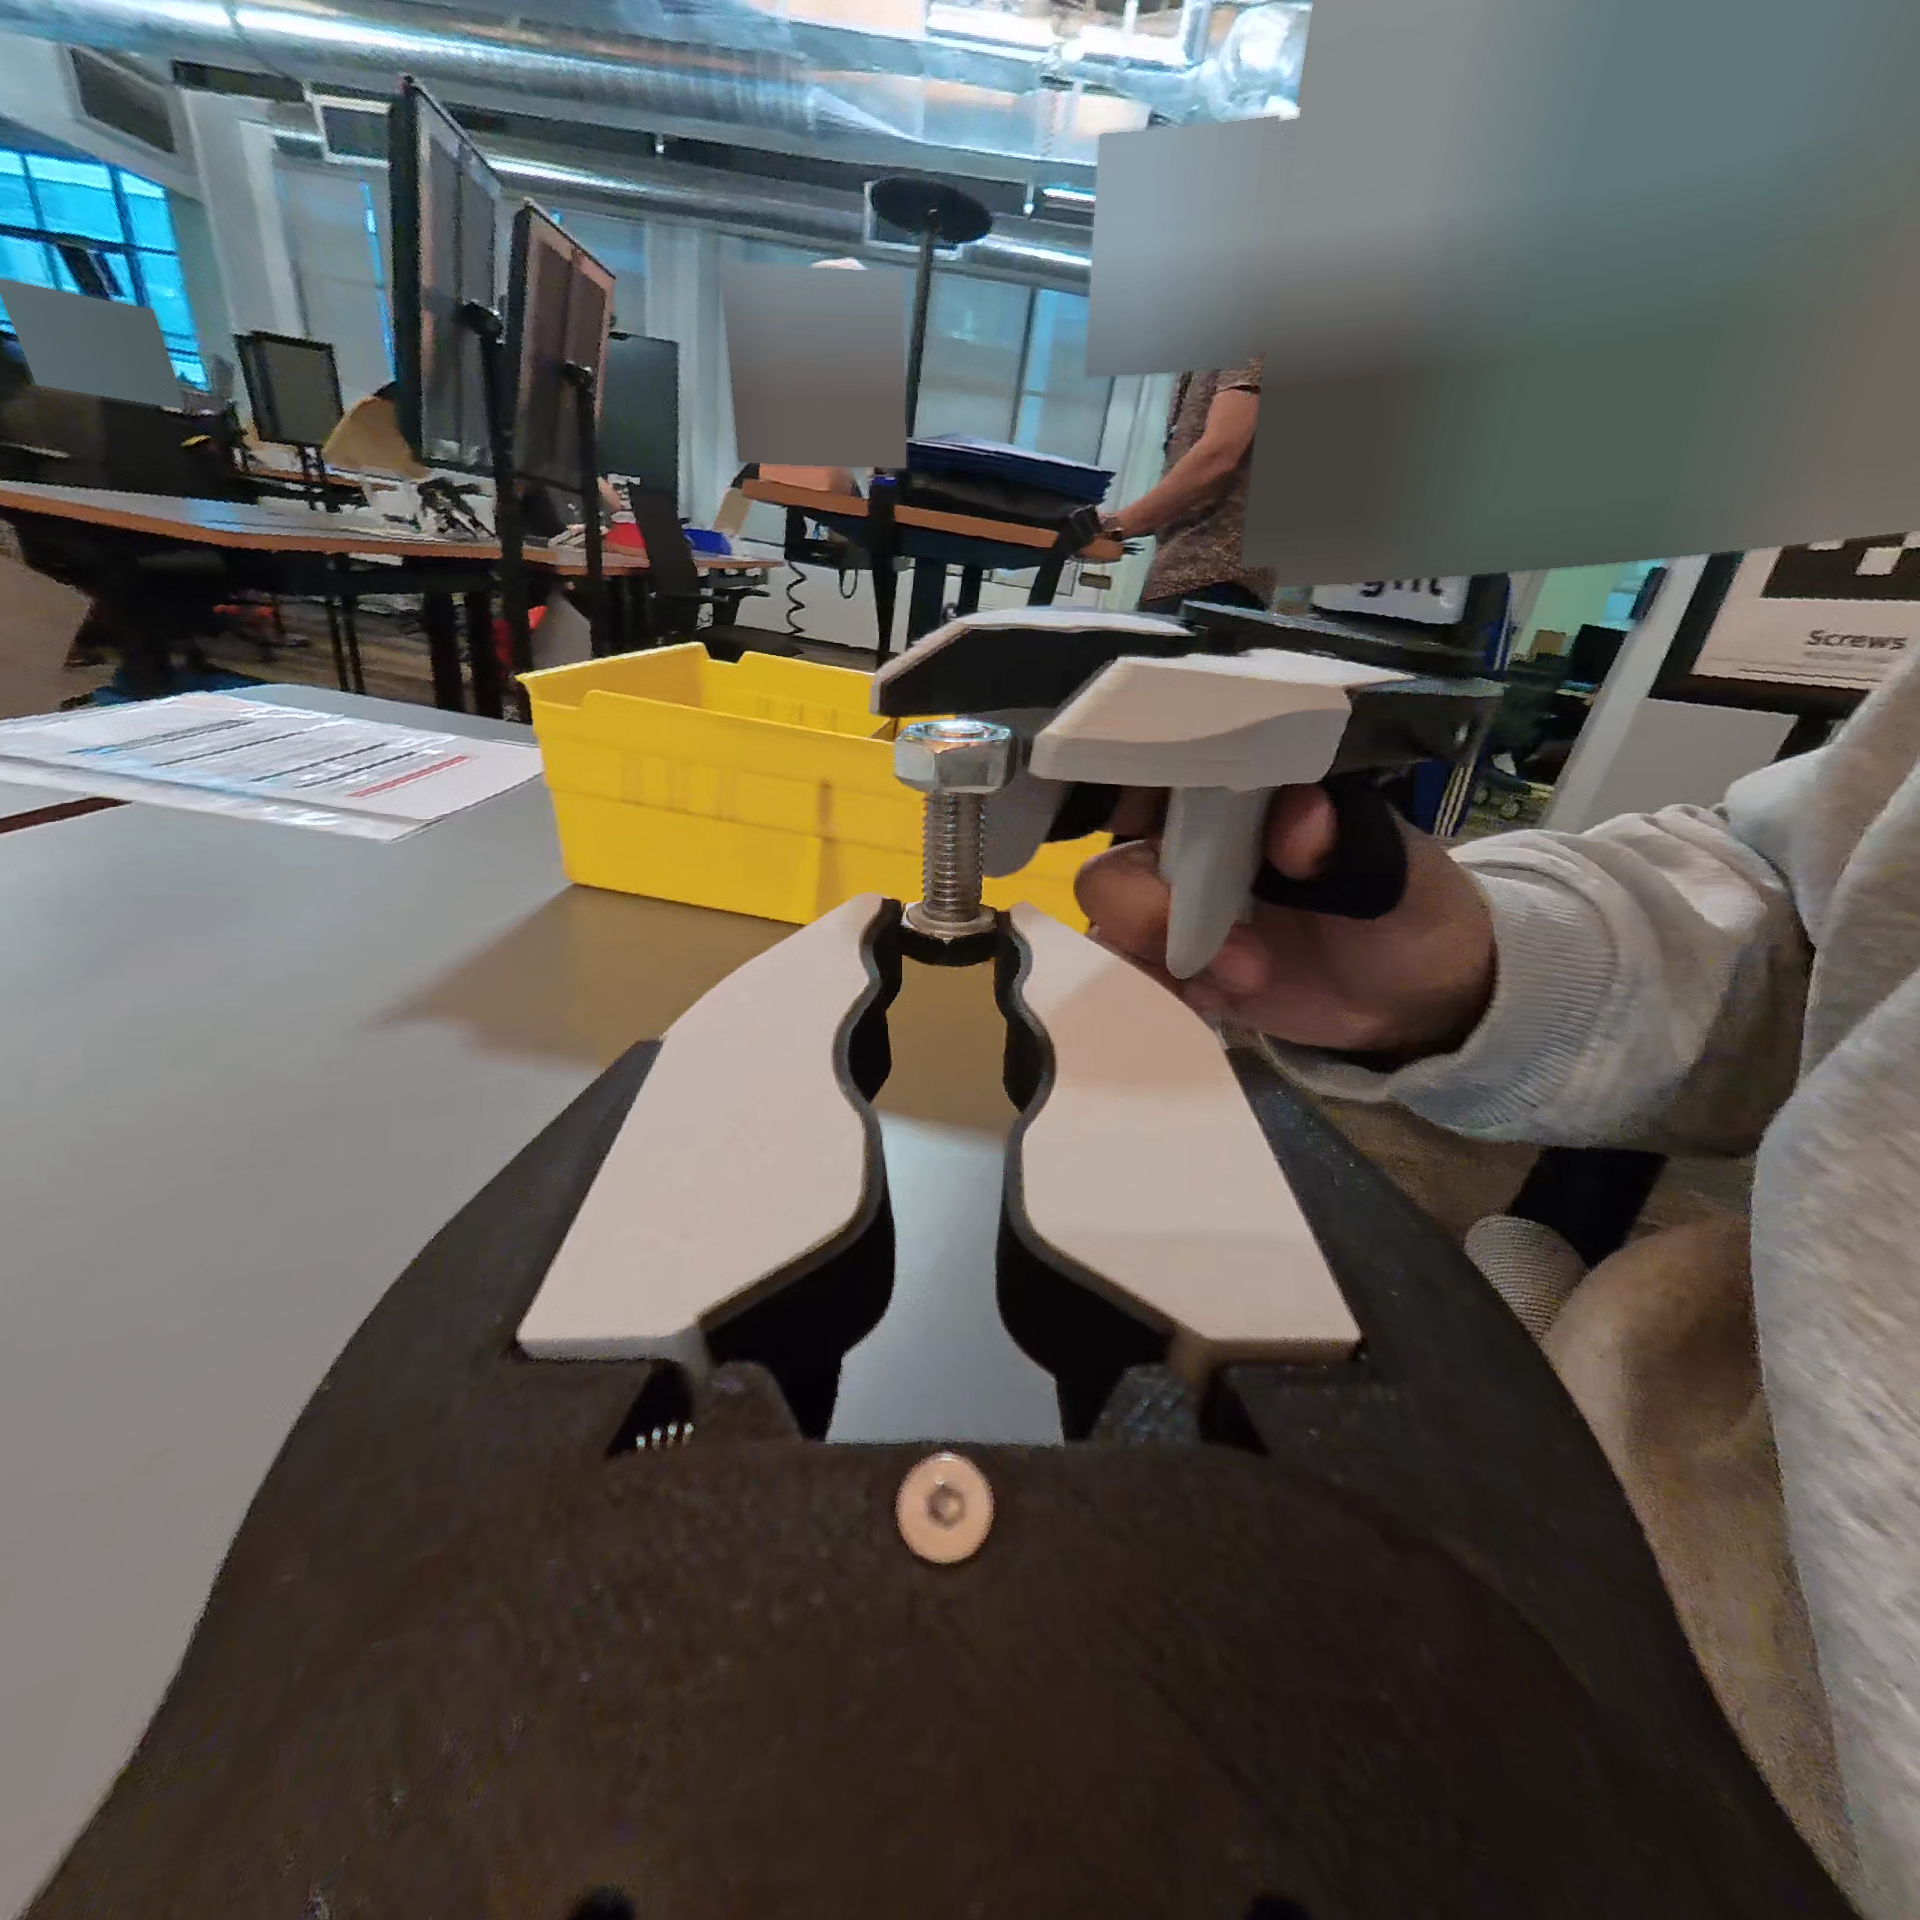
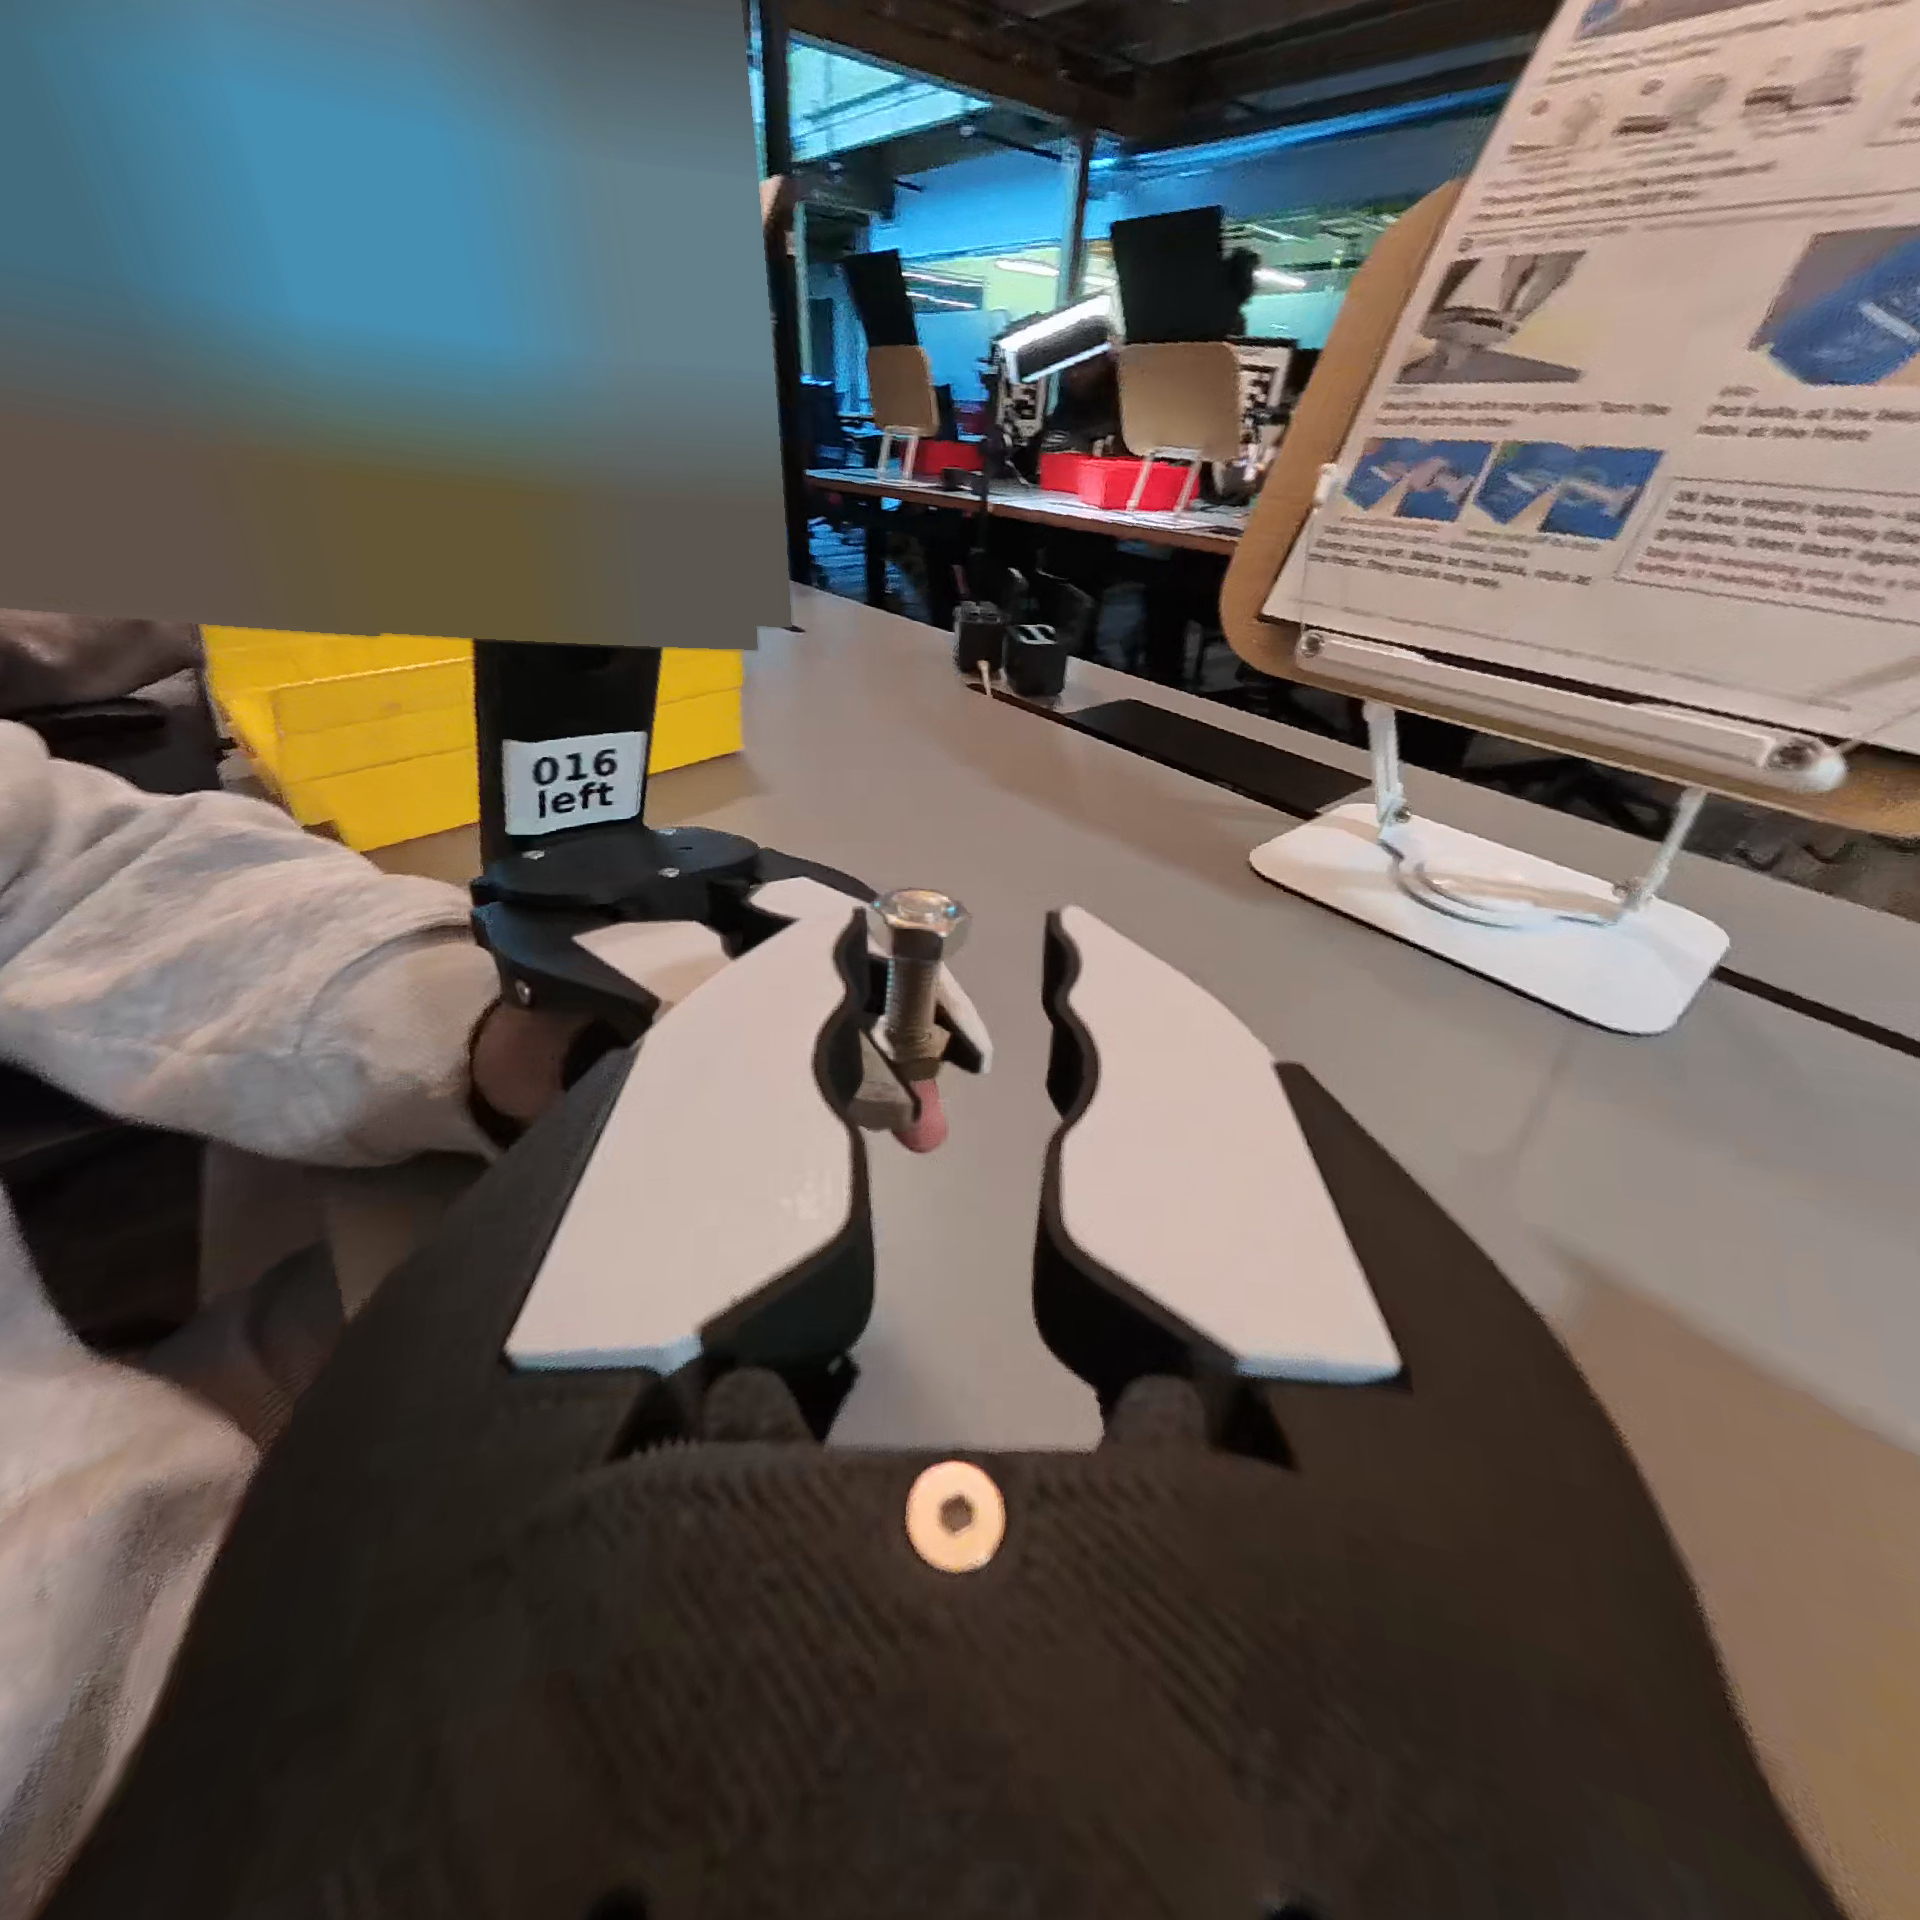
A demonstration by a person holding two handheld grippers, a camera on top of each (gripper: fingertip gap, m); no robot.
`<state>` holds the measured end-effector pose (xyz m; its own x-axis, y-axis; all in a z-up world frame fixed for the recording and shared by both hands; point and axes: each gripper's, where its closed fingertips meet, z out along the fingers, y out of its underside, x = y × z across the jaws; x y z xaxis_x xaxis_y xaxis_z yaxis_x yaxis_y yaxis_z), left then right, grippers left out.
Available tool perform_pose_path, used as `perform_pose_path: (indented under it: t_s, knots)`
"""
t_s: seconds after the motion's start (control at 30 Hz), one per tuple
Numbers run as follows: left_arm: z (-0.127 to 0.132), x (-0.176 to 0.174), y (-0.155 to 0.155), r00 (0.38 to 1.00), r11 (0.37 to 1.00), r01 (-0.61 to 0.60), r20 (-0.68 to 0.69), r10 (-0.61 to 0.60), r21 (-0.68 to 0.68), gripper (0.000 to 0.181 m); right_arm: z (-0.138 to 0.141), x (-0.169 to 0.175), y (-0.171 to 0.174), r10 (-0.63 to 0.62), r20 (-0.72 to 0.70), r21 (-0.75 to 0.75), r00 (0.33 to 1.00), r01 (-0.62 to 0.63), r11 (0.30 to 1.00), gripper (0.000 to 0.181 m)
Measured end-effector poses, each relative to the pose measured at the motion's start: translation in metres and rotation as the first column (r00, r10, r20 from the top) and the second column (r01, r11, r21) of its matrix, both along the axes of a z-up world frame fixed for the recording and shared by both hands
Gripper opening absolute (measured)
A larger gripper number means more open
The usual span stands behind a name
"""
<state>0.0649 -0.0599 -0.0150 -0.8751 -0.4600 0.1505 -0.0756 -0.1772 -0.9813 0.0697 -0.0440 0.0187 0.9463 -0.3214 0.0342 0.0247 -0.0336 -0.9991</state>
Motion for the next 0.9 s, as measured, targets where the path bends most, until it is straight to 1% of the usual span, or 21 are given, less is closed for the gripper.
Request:
perform_pose_path:
  t_s: [0.17, 0.2, 0.27, 0.43, 0.53, 0.67, 0.73, 0.9]
  knots:
    - [-0.002, 0.000, -0.001, 1.000, 0.999, -0.026, 0.017, 0.025, 0.031, 0.017, -0.008, -0.005, 0.010, -0.006, -0.048, -0.024, 0.999, 0.005, 1.000, 0.033]
    - [-0.002, -0.001, -0.001, 0.999, 0.999, -0.025, 0.023, 0.024, 0.035, 0.017, -0.010, -0.003, 0.010, -0.017, -0.059, -0.029, 0.998, 0.015, 0.999, 0.032]
    - [-0.002, -0.002, -0.002, 0.999, 0.999, -0.024, 0.031, 0.023, 0.042, 0.017, -0.011, -0.003, 0.009, -0.018, -0.068, -0.025, 0.998, 0.016, 1.000, 0.021]
    - [-0.004, 0.000, -0.001, 1.000, 0.999, -0.017, 0.006, 0.016, 0.032, 0.017, -0.013, 0.001, 0.007, -0.009, -0.078, -0.039, 0.997, 0.006, 0.999, 0.020]
    - [-0.003, -0.003, -0.002, 1.000, 1.000, 0.006, 0.013, -0.007, 0.027, 0.017, -0.011, -0.004, 0.007, 0.053, -0.073, -0.019, 0.996, -0.055, 0.998, 0.020]
    - [0.002, -0.014, -0.007, 0.994, 0.994, 0.106, 0.004, -0.106, -0.027, 0.017, -0.006, -0.016, 0.008, 0.200, -0.087, 0.018, 0.976, -0.199, 0.980, 0.020]
    - [0.001, -0.015, -0.008, 0.993, 0.992, 0.122, 0.007, -0.122, -0.025, 0.017, -0.006, -0.018, 0.006, 0.232, -0.103, 0.016, 0.967, -0.232, 0.973, 0.020]
    - [0.003, -0.026, -0.012, 0.978, 0.977, 0.210, 0.010, -0.209, -0.047, 0.017, -0.005, -0.030, 0.007, 0.315, -0.071, 0.010, 0.946, -0.315, 0.949, 0.020]
